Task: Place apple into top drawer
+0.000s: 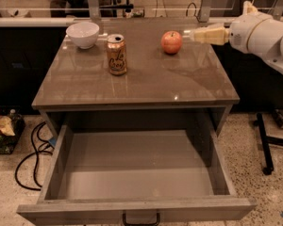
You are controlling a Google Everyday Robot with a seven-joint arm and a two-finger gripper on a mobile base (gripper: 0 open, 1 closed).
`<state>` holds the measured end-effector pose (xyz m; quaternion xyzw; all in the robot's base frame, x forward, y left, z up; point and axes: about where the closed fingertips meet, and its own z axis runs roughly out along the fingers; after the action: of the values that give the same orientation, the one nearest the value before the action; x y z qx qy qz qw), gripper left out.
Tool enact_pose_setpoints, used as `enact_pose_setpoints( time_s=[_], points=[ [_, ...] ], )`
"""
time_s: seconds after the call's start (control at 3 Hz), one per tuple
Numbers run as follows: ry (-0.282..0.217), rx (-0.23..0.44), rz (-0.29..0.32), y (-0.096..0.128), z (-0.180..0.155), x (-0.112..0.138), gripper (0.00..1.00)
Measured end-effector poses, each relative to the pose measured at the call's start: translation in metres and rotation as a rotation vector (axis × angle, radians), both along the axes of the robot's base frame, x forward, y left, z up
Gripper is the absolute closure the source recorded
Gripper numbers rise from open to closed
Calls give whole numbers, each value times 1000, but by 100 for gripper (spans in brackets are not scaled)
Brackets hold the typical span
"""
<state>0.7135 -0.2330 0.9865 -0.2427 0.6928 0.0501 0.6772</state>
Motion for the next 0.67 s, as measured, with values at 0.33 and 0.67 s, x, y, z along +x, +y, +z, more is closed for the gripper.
enact_pose_setpoints(
  time_s=[0.33, 0.67],
  points=[
    [-4, 67, 15, 10, -22, 42, 0],
    [16, 80, 18, 22, -37, 67, 0]
  ],
)
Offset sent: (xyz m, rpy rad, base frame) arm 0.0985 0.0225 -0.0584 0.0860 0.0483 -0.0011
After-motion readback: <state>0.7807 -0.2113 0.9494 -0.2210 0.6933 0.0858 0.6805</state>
